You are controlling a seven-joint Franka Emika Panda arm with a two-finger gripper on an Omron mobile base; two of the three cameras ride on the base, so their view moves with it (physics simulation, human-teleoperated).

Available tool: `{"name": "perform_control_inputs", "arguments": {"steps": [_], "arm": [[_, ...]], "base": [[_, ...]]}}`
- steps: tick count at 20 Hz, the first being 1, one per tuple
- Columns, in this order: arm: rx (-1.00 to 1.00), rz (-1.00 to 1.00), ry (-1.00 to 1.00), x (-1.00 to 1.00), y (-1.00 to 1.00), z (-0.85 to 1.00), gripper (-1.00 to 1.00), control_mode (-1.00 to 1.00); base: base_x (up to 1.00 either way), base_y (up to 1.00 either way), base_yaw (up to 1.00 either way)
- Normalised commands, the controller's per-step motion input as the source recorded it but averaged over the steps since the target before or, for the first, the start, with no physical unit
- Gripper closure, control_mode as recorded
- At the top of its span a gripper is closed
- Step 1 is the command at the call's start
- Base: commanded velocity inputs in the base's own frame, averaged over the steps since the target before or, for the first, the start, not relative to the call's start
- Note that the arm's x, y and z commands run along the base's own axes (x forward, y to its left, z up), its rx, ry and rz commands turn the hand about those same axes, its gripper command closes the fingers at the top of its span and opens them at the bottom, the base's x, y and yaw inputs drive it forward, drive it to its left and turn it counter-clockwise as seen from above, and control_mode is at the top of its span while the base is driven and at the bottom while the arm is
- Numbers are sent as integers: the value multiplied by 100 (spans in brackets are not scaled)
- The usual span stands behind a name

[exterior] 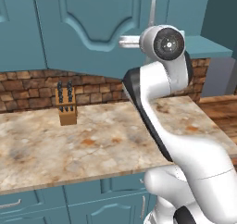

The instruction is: Open the cabinet, pick the kettle from the cabinet, and place it in the sink.

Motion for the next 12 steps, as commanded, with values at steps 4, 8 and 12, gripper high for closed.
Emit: {"name": "perform_control_inputs", "arguments": {"steps": [4, 8, 12], "arm": [[0, -14, -12, -45, 47, 2, 100, -100], [0, -16, -6, -41, 48, 2, 100, -100], [0, -15, 0, -39, 49, 6, 100, -100]], "base": [[0, 0, 0], [0, 0, 0], [0, 0, 0]]}}
